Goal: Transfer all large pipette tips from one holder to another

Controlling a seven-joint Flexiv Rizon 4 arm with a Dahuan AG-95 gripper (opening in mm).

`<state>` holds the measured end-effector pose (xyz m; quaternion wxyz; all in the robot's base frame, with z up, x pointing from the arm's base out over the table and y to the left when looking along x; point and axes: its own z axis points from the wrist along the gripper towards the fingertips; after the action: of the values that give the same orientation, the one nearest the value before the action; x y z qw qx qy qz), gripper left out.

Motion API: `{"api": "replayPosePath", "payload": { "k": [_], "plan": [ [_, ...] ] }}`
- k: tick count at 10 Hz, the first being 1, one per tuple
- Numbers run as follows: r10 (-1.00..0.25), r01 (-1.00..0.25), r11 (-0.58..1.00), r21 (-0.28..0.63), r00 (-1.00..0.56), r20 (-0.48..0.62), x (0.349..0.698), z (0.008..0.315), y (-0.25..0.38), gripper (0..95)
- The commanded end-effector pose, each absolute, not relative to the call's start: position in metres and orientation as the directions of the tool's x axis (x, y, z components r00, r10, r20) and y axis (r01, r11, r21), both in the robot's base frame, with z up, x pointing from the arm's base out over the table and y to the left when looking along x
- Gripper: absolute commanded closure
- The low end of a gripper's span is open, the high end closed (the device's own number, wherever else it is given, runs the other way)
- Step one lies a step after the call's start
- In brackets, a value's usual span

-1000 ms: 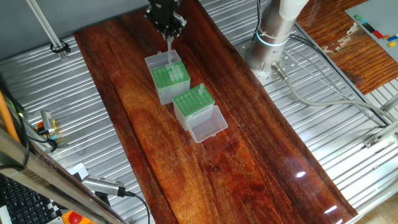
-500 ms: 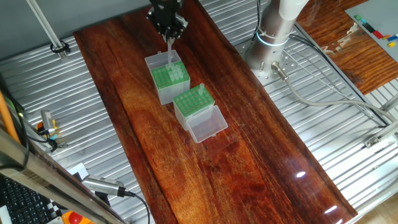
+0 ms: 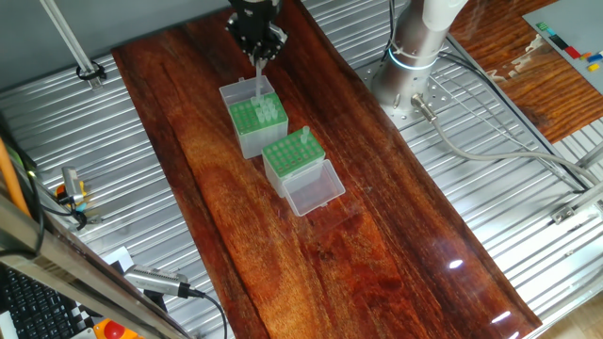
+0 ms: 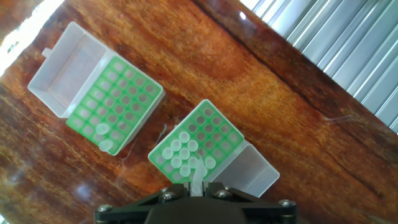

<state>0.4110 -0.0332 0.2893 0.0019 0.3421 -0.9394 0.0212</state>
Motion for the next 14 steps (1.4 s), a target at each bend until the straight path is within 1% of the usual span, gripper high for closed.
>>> {"api": "replayPosePath", "payload": {
  "k": [1, 7, 11, 13, 14],
  "plan": [
    [-0.644, -0.644, 0.764, -0.041, -0.765, 0.015, 0.411, 0.286, -0.033, 95.0],
    [-0.646, -0.645, 0.763, -0.04, -0.764, 0.005, 0.41, 0.277, -0.034, 95.0],
    [-0.646, -0.646, 0.763, -0.038, -0.763, 0.006, 0.409, 0.263, -0.033, 95.0],
    [-0.647, -0.647, 0.762, -0.033, -0.762, 0.005, 0.408, 0.259, -0.033, 57.0],
    [-0.648, -0.648, 0.761, -0.034, -0.761, 0.006, 0.408, 0.259, -0.033, 57.0]
  ]
}}
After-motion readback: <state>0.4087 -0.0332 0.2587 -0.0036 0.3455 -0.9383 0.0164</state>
